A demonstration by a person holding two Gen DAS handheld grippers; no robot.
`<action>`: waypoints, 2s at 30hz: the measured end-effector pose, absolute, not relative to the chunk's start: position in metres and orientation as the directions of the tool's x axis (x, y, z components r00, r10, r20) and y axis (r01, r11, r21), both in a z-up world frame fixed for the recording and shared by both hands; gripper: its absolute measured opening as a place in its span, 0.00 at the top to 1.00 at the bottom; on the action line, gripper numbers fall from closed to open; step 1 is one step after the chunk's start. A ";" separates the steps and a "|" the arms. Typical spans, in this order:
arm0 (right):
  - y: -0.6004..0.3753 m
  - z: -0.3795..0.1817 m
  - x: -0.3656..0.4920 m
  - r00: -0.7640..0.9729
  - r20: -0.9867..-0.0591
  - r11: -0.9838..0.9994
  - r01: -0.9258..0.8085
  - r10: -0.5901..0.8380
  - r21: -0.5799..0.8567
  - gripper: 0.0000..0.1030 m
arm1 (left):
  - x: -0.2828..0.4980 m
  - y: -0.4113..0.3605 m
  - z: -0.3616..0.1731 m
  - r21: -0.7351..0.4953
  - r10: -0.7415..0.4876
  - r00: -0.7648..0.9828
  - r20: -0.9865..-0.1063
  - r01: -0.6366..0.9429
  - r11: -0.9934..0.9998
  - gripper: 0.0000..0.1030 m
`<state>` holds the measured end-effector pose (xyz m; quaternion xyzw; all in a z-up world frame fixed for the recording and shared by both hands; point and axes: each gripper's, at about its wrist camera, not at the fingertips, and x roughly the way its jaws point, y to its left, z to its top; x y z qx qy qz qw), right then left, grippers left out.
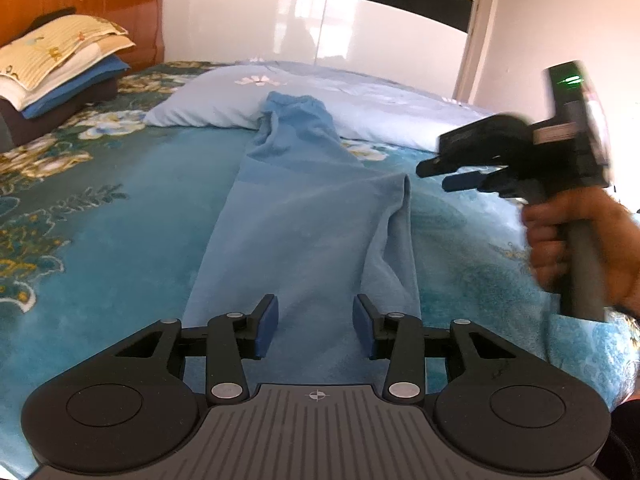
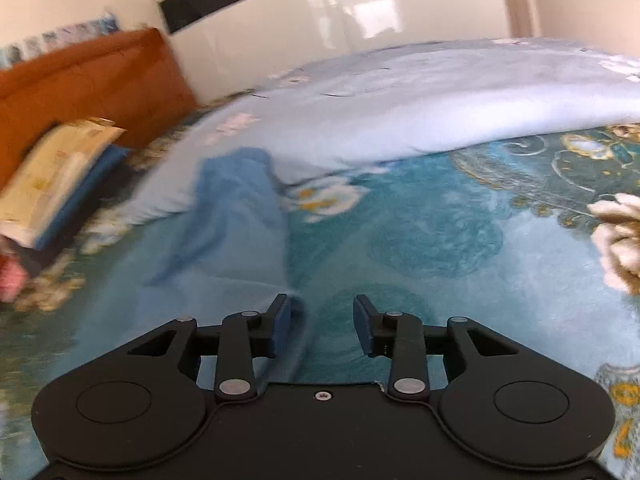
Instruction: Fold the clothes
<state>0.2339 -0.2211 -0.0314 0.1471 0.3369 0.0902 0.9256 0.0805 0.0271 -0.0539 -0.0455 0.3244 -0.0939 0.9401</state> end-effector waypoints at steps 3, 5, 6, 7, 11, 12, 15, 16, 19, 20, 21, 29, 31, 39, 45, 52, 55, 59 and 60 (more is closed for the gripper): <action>-0.217 -0.019 0.213 0.672 -0.615 0.900 -0.197 0.414 0.390 0.66 | 0.080 0.031 -0.053 -0.152 -0.198 0.776 -0.599 0.133 0.979 0.63; -0.208 -0.018 0.198 0.612 -0.649 0.889 -0.252 0.452 0.382 0.67 | 0.078 0.033 -0.051 -0.152 -0.193 0.781 -0.594 0.126 0.980 0.62; -0.205 -0.019 0.191 0.584 -0.662 0.881 -0.268 0.471 0.390 0.68 | 0.078 0.034 -0.050 -0.149 -0.189 0.784 -0.592 0.124 0.981 0.62; -0.202 -0.020 0.184 0.550 -0.673 0.868 -0.280 0.495 0.410 0.70 | 0.077 0.034 -0.049 -0.147 -0.186 0.786 -0.589 0.122 0.982 0.62; -0.190 -0.027 0.167 0.448 -0.697 0.829 -0.297 0.559 0.474 0.70 | 0.074 0.036 -0.044 -0.136 -0.172 0.797 -0.578 0.114 0.984 0.58; -0.187 -0.029 0.164 0.432 -0.703 0.825 -0.295 0.565 0.482 0.69 | 0.073 0.036 -0.043 -0.134 -0.169 0.800 -0.576 0.111 0.985 0.57; -0.182 -0.034 0.159 0.397 -0.697 0.802 -0.273 0.597 0.531 0.68 | 0.070 0.037 -0.040 -0.128 -0.162 0.806 -0.569 0.107 0.986 0.57; -0.181 -0.036 0.159 0.384 -0.695 0.793 -0.262 0.608 0.549 0.68 | 0.070 0.037 -0.040 -0.129 -0.162 0.806 -0.569 0.108 0.986 0.57; -0.177 -0.040 0.158 0.355 -0.687 0.771 -0.221 0.634 0.597 0.71 | 0.069 0.038 -0.038 -0.130 -0.164 0.807 -0.567 0.109 0.986 0.56; -0.175 -0.040 0.156 0.350 -0.684 0.766 -0.220 0.640 0.604 0.74 | 0.069 0.039 -0.038 -0.130 -0.164 0.808 -0.566 0.109 0.986 0.56; -0.174 -0.042 0.156 0.342 -0.686 0.764 -0.215 0.642 0.608 0.83 | 0.069 0.039 -0.037 -0.130 -0.164 0.808 -0.566 0.109 0.985 0.54; -0.176 -0.038 0.140 0.350 -0.721 0.801 -0.228 0.598 0.553 0.95 | 0.067 0.043 -0.036 -0.136 -0.165 0.812 -0.560 0.106 0.985 0.48; -0.181 -0.039 0.137 0.340 -0.735 0.810 -0.224 0.586 0.542 0.95 | 0.067 0.044 -0.036 -0.139 -0.166 0.812 -0.559 0.106 0.985 0.46; -0.185 -0.051 0.136 0.329 -0.766 0.833 -0.201 0.553 0.515 0.95 | 0.071 0.036 -0.039 -0.140 -0.190 0.804 -0.564 0.134 0.981 0.45; -0.185 -0.044 0.142 0.320 -0.769 0.833 -0.229 0.553 0.503 0.84 | 0.080 0.031 -0.039 -0.136 -0.202 0.804 -0.559 0.151 0.979 0.45; -0.203 0.011 0.183 0.508 -0.701 0.866 -0.291 0.501 0.407 0.79 | 0.096 0.031 -0.046 -0.153 -0.218 0.796 -0.565 0.159 0.975 0.45; -0.200 0.027 0.230 0.590 -0.666 0.889 -0.285 0.458 0.359 0.76 | 0.106 0.026 -0.049 -0.157 -0.234 0.790 -0.567 0.175 0.972 0.46; -0.189 0.032 0.304 0.645 -0.660 0.923 -0.251 0.385 0.292 0.68 | 0.114 0.022 -0.055 -0.157 -0.263 0.770 -0.581 0.210 0.965 0.47; -0.187 0.029 0.322 0.653 -0.661 0.928 -0.235 0.370 0.288 0.68 | 0.116 0.022 -0.057 -0.159 -0.268 0.763 -0.589 0.216 0.963 0.47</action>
